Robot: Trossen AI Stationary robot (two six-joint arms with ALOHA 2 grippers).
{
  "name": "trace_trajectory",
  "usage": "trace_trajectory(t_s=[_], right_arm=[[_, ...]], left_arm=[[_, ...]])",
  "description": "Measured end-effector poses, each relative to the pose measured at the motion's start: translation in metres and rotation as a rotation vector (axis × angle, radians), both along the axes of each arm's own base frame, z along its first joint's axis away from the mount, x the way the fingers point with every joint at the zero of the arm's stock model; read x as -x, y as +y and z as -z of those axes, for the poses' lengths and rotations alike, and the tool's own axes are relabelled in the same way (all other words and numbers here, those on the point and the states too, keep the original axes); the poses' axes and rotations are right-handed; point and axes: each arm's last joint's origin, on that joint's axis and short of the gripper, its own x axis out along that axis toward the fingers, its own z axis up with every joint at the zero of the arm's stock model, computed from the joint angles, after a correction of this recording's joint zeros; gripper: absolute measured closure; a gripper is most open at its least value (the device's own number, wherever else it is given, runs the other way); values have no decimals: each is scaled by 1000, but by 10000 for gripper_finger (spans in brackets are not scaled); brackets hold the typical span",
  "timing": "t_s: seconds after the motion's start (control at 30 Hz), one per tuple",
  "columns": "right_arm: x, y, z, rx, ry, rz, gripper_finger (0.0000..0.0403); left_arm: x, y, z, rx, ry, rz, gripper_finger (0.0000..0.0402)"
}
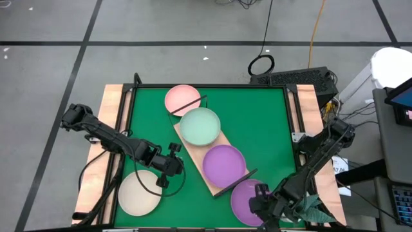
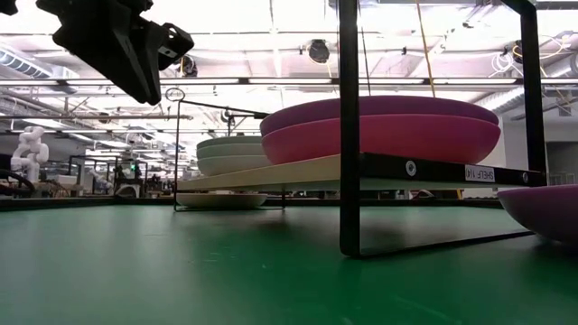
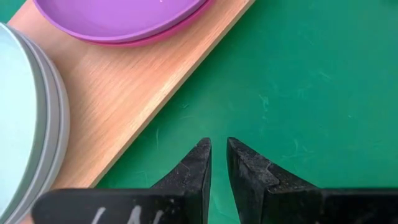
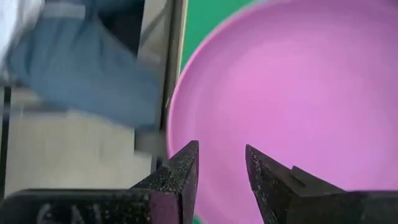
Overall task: Place and stack plates onto a shelf
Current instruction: Stack the violet plate on top of the violet plate on the shelf
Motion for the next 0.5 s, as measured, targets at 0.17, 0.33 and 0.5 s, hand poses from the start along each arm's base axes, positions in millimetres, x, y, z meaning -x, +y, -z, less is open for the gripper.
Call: trace_trajectory(t_s=[0.17,0.33,0.5], right_arm=[[5,10,15,29,41,-116,289],[6,14,20,34,43,-130,289],[6,22,17,-41,13,-141,289]], left_arm=[[0,0,0,3,-1,-3,344],[0,0,0,12,0,-18,344],[0,0,0,8,-1,-12,344]])
